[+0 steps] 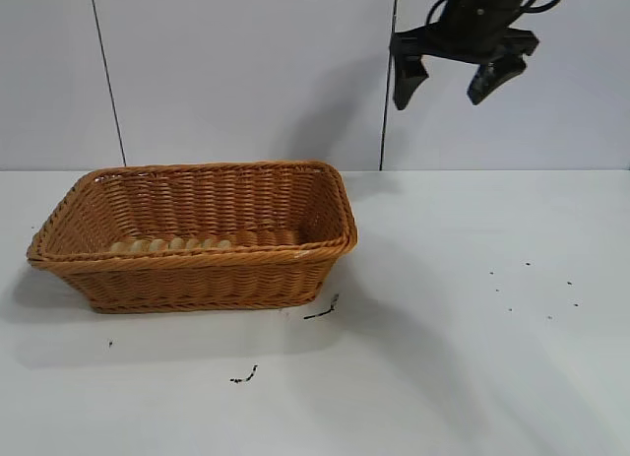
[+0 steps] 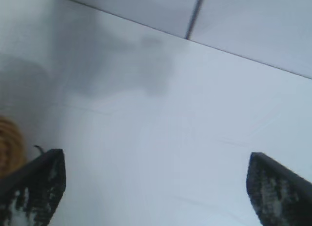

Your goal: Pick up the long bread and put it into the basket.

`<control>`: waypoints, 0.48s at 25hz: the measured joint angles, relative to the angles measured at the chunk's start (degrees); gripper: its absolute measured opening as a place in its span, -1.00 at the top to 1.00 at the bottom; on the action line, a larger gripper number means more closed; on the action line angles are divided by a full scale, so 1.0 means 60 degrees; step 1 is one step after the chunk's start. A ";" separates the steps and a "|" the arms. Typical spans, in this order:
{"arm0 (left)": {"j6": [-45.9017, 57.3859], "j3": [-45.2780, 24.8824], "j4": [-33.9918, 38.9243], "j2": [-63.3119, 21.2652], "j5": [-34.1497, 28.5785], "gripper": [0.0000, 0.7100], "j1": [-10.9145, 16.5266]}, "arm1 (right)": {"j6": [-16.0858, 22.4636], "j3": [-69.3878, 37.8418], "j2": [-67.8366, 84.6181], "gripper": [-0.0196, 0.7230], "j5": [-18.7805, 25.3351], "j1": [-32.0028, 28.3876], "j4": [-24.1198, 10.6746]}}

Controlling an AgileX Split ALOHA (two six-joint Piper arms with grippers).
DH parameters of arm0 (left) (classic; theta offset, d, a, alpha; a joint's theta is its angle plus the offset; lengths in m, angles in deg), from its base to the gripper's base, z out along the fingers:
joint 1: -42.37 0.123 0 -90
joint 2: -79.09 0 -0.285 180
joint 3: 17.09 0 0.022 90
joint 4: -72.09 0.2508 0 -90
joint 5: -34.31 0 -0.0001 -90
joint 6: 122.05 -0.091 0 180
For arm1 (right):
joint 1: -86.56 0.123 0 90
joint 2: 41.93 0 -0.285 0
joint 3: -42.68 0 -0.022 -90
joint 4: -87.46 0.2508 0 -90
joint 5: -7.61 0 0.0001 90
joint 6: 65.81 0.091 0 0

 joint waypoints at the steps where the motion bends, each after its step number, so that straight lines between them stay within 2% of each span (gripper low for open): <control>1: 0.0000 0.0000 0.0000 0.0000 0.0000 -0.95 0.0000 | 0.0000 0.0000 0.0019 -0.91 0.0163 -0.0083 0.0007; 6: 0.0000 0.0000 0.0000 0.0000 0.0000 -0.95 0.0000 | 0.0000 0.0000 0.0333 -0.91 0.1065 -0.0313 0.0001; 12: 0.0000 0.0000 0.0000 0.0000 0.0000 -0.95 0.0000 | 0.0295 -0.0070 0.1082 -0.91 0.1206 -0.0345 0.0093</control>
